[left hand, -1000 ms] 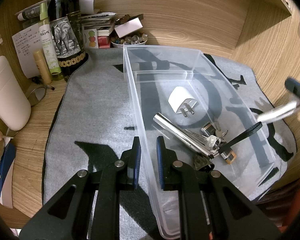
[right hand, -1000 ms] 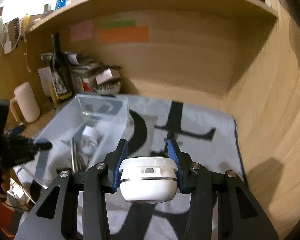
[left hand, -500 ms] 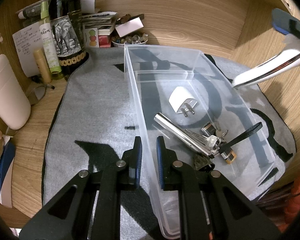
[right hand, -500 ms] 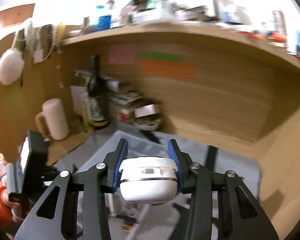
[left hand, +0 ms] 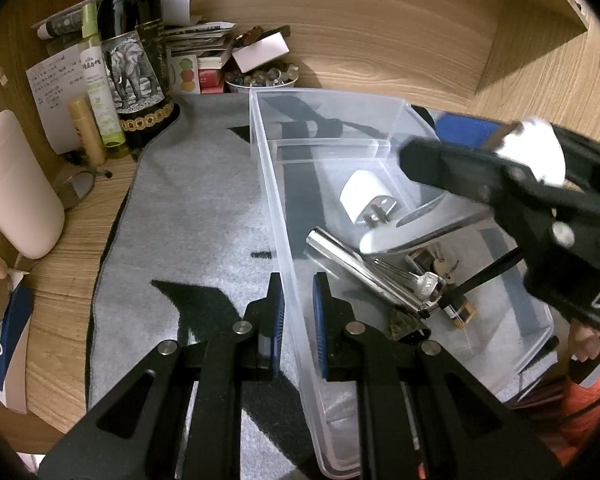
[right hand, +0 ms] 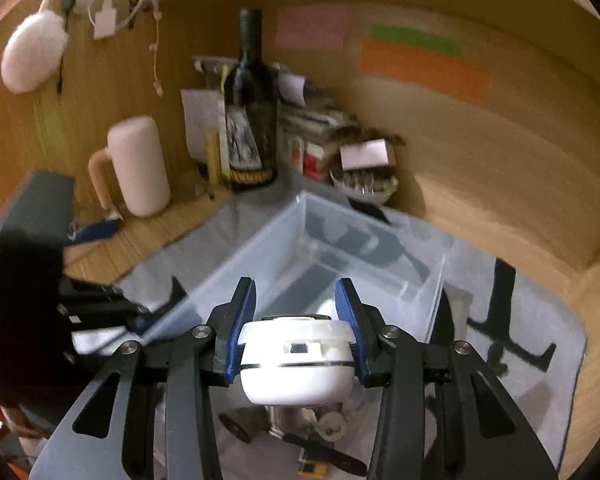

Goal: Organize rigid objects
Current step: 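Lift the white massager into the clear box and release it, then move the right gripper back over the mat toward the black items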

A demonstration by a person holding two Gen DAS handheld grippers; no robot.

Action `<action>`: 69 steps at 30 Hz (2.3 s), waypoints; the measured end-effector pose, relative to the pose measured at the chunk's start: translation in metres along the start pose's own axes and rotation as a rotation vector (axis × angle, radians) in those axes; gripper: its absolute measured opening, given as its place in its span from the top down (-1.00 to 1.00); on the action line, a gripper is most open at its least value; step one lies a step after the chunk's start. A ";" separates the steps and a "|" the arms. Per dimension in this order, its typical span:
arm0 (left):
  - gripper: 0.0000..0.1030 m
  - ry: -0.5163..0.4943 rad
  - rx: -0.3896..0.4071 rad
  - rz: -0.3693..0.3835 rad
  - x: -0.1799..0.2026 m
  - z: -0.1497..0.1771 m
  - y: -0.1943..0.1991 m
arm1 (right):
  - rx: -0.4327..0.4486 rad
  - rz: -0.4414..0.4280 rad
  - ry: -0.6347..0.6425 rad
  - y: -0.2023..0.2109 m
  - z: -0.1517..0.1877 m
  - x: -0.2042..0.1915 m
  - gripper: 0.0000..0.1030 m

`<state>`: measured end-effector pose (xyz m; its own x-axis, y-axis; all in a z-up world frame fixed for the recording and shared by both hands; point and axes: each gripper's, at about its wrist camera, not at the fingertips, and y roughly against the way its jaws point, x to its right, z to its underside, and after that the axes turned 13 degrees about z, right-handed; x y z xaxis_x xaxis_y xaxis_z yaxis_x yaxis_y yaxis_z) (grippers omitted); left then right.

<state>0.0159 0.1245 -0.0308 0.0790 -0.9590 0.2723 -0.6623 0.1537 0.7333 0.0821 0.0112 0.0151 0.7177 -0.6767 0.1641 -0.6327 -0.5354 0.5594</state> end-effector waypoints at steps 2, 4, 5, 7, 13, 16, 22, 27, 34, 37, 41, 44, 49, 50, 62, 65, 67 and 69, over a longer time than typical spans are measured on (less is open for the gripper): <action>0.74 0.001 0.000 0.001 0.000 0.000 0.000 | -0.016 0.003 0.007 0.002 0.005 0.003 0.26; 0.74 -0.001 0.001 -0.001 0.000 0.000 0.000 | -0.027 0.016 0.019 0.002 0.011 0.005 0.26; 0.74 -0.002 0.001 -0.002 0.000 0.001 0.000 | -0.037 0.021 0.024 0.000 0.013 0.006 0.26; 0.74 -0.004 0.002 -0.006 0.001 0.001 0.000 | -0.059 0.030 0.032 -0.005 0.017 0.006 0.26; 0.74 -0.004 0.001 -0.006 0.001 0.001 0.000 | -0.124 0.042 0.046 -0.022 0.024 0.002 0.26; 0.74 -0.004 0.000 -0.008 0.001 0.001 0.000 | -0.153 0.028 0.054 -0.025 0.026 0.002 0.25; 0.74 -0.006 -0.002 -0.015 0.001 0.002 0.001 | -0.149 0.028 0.054 -0.016 0.029 0.005 0.18; 0.74 -0.006 -0.006 -0.021 0.000 0.001 0.001 | -0.120 0.047 0.032 -0.004 0.032 0.015 0.03; 0.74 -0.007 -0.005 -0.026 0.002 0.001 0.001 | -0.071 0.119 -0.023 0.019 0.032 0.045 -0.12; 0.74 -0.011 -0.003 -0.028 0.002 0.002 0.001 | -0.054 0.161 -0.059 0.028 0.032 0.062 -0.20; 0.74 -0.010 -0.005 -0.028 0.003 0.002 0.000 | -0.051 0.222 -0.100 0.035 0.035 0.086 -0.22; 0.74 -0.013 -0.005 -0.030 0.003 0.002 0.000 | -0.065 0.267 -0.134 0.036 0.040 0.103 -0.24; 0.74 -0.018 -0.004 -0.032 0.004 0.002 0.000 | -0.139 0.315 -0.181 0.022 0.059 0.126 -0.25; 0.74 -0.017 -0.004 -0.032 0.005 0.002 0.000 | -0.156 0.323 -0.182 0.018 0.064 0.128 -0.25; 0.74 -0.017 -0.003 -0.031 0.008 0.001 -0.001 | -0.343 0.251 -0.202 -0.037 0.095 0.139 -0.25; 0.74 -0.016 -0.003 -0.030 0.009 0.001 -0.001 | -0.349 0.232 -0.199 -0.050 0.089 0.134 -0.25; 0.74 -0.015 -0.003 -0.030 0.009 0.001 -0.001 | -0.350 0.237 -0.185 -0.058 0.087 0.129 -0.24; 0.74 -0.015 -0.003 -0.029 0.009 0.001 -0.001 | -0.364 0.249 -0.181 -0.068 0.086 0.127 -0.18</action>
<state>0.0168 0.1157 -0.0297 0.0869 -0.9666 0.2411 -0.6576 0.1261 0.7427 0.1914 -0.0817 -0.0720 0.4746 -0.8564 0.2035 -0.6129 -0.1556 0.7747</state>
